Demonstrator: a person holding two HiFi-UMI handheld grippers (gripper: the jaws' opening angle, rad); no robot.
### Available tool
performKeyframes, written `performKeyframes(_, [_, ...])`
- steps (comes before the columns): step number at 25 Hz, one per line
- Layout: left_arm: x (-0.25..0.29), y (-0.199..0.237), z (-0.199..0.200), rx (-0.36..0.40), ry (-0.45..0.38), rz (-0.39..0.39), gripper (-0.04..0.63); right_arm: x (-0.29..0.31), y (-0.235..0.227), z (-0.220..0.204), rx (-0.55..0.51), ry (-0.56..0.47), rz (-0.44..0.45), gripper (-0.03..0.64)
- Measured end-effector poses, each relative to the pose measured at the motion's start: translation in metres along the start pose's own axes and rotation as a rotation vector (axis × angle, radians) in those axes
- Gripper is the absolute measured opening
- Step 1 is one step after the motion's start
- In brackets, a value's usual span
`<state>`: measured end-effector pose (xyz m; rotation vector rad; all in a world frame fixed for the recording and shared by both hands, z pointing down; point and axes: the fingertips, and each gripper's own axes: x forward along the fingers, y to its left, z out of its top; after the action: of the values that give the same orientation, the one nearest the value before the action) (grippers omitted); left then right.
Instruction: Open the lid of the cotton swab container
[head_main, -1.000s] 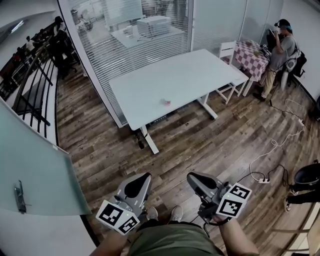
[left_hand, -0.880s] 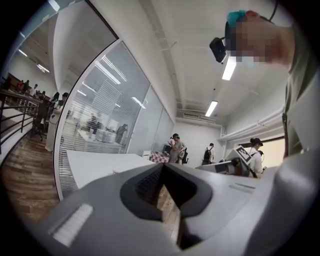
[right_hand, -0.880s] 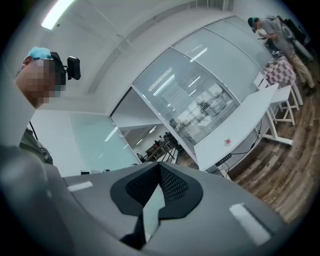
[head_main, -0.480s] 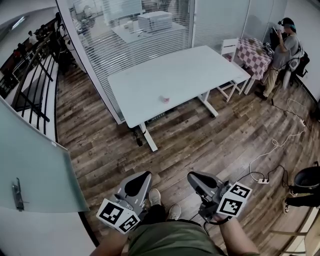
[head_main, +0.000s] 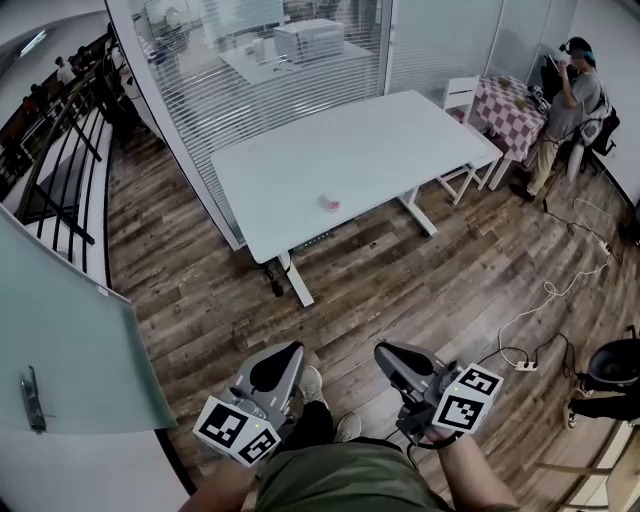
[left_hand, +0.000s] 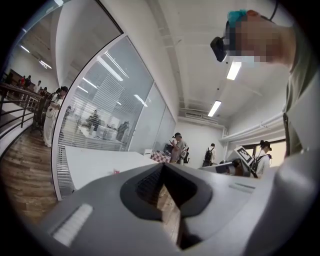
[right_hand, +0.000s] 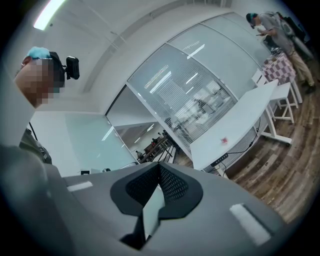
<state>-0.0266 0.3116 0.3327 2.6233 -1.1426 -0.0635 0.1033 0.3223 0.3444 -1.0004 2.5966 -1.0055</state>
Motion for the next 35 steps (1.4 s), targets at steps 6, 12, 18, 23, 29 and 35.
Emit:
performKeyframes(6, [0.015, 0.027, -0.002, -0.010, 0.012, 0.002, 0.008, 0.026, -0.015, 0.004, 0.007, 0.012, -0.008, 0.009])
performKeyframes(12, [0.034, 0.056, -0.004, -0.029, 0.032, -0.009, 0.008, 0.052, -0.032, 0.013, 0.017, 0.017, -0.029, 0.009])
performKeyframes(18, [0.063, 0.089, 0.003, -0.008, 0.046, -0.035, 0.008, 0.084, -0.053, 0.031, 0.025, 0.006, -0.055, 0.009])
performKeyframes(23, [0.082, 0.118, 0.012, -0.011, 0.050, -0.047, 0.008, 0.114, -0.066, 0.048, 0.018, 0.005, -0.073, 0.009])
performKeyframes(29, [0.100, 0.155, 0.018, -0.010, 0.069, -0.069, 0.008, 0.151, -0.078, 0.062, 0.011, 0.000, -0.096, 0.009])
performKeyframes(35, [0.117, 0.187, 0.023, 0.000, 0.097, -0.103, 0.008, 0.179, -0.090, 0.076, 0.006, -0.028, -0.134, 0.009])
